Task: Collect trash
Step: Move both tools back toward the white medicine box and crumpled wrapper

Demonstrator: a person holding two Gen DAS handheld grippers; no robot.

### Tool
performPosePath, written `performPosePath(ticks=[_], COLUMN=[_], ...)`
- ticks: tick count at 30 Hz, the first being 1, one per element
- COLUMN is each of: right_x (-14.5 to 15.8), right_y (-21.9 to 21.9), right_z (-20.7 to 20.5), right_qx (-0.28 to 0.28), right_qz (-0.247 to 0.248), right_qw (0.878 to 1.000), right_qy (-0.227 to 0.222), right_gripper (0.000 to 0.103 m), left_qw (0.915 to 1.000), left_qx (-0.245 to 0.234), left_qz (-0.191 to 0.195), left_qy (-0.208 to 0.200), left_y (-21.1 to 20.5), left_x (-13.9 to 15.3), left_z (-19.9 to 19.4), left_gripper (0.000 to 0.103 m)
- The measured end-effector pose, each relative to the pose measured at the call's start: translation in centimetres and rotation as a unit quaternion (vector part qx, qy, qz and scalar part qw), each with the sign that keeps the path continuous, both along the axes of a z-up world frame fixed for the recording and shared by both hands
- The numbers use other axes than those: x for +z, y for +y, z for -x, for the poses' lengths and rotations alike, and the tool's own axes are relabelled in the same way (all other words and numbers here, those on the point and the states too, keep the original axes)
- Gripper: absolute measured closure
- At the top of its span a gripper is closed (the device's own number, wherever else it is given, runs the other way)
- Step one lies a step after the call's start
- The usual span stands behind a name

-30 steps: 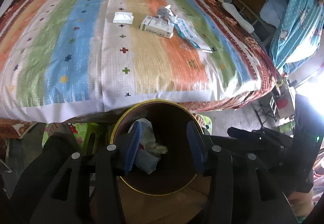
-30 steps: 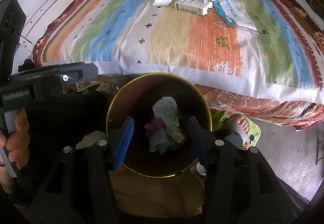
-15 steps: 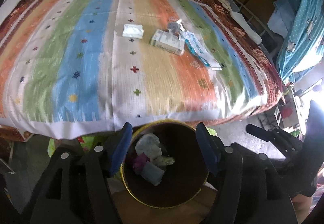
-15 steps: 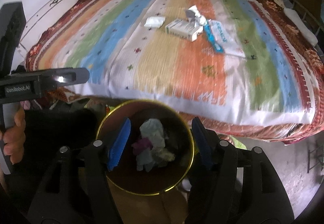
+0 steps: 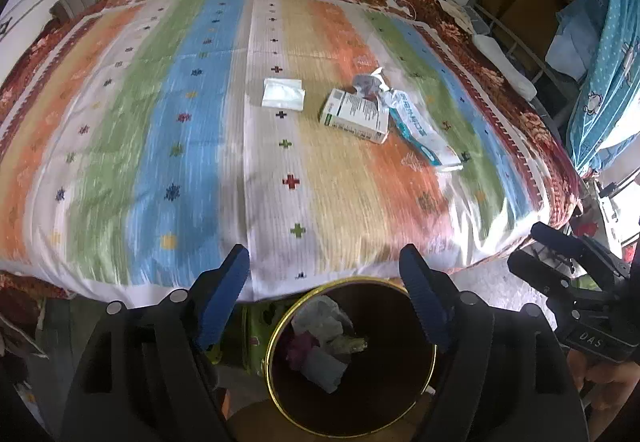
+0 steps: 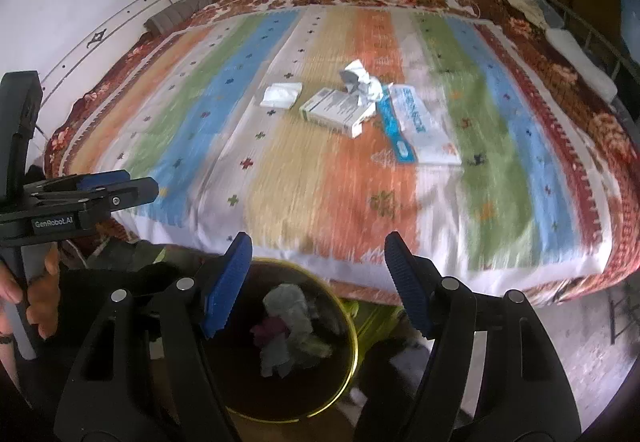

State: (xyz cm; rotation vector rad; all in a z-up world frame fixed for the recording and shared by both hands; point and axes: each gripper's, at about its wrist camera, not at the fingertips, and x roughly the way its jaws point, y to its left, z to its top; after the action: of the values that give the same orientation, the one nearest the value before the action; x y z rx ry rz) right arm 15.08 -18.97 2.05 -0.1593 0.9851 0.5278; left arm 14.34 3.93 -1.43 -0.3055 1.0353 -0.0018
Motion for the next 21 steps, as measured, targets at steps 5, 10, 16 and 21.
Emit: performPosePath(ticks=[5, 10, 16, 21], right_x=[0.0, 0.0, -0.4, -0.7], right_y=[0.1, 0.4, 0.8, 1.2], right_z=[-1.6, -3.0, -5.1, -6.8], right_qx=[-0.008, -0.012, -0.022, -0.025], right_qz=[0.0, 0.002, 0.002, 0.003], right_qw=[1.0, 1.0, 1.0, 1.0], right_qy=[-0.001, -0.008, -0.003, -0.004], right_gripper=[0.038, 0.038, 0.036, 0.036], left_qw=[0.9998, 0.9995, 0.999, 0.9976], left_qx=[0.001, 0.007, 0.003, -0.009], left_qz=[-0.021, -0.031, -0.043, -0.067], left_qy=[0.001, 0.005, 0.011, 0.013], left_y=[0.1, 0.3, 0.1, -0.2], left_x=[0.0, -0.4, -1.2, -1.5], left_z=[-1.6, -3.3, -5.2, -6.9], left_gripper=[0.023, 0.023, 0.022, 0.021])
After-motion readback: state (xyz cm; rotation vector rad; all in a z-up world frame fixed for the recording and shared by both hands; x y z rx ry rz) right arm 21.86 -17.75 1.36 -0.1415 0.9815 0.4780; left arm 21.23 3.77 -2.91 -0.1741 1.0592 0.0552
